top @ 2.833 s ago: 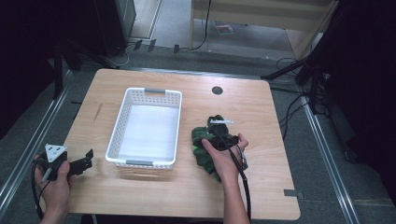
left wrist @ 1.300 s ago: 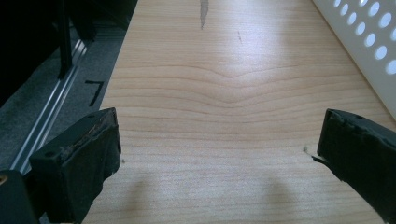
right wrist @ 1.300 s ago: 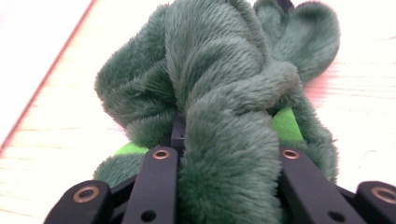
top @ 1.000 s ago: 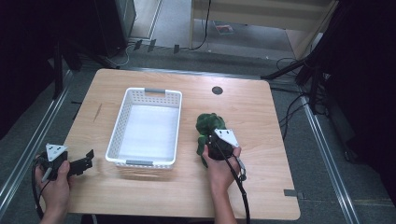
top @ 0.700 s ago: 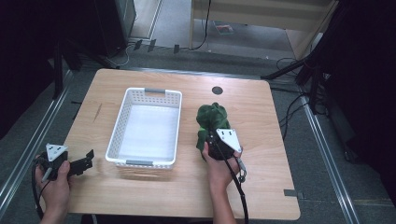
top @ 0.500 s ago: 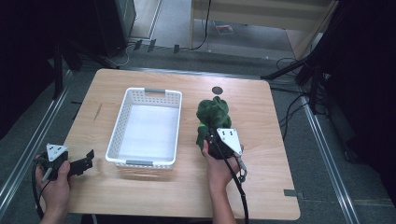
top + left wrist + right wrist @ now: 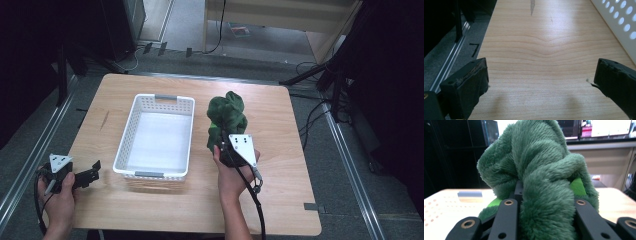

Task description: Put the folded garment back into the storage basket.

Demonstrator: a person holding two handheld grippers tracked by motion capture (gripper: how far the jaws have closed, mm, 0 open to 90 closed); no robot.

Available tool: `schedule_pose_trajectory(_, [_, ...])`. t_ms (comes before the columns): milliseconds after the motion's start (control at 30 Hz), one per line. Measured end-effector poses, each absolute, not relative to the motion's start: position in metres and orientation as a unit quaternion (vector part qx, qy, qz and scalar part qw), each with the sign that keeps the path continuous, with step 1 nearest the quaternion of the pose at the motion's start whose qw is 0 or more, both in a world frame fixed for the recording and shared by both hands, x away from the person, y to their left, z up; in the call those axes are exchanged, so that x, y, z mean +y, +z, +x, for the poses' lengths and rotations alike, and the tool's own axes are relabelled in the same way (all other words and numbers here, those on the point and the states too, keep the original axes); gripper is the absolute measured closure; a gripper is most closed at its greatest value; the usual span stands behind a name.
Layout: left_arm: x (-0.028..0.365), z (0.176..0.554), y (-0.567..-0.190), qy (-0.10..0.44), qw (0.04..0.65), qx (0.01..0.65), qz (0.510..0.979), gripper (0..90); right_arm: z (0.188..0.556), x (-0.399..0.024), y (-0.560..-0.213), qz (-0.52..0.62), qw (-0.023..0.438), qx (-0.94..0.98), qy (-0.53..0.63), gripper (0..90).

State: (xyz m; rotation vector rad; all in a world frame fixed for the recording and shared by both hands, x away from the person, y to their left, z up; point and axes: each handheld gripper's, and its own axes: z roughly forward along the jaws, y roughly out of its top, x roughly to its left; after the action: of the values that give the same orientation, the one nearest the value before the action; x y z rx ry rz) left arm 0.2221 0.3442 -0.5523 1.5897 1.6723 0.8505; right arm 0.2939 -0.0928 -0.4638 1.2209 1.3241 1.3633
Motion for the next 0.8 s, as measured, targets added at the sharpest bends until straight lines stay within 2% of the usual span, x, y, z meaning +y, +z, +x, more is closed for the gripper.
schedule_pose_trajectory(800, [0.344, 0.222, -0.552, 0.326, 0.334, 0.641, 0.610, 0.5, 0.294, -0.046, -0.425, 0.445, 0.419, 0.520, 0.597, 69.8])
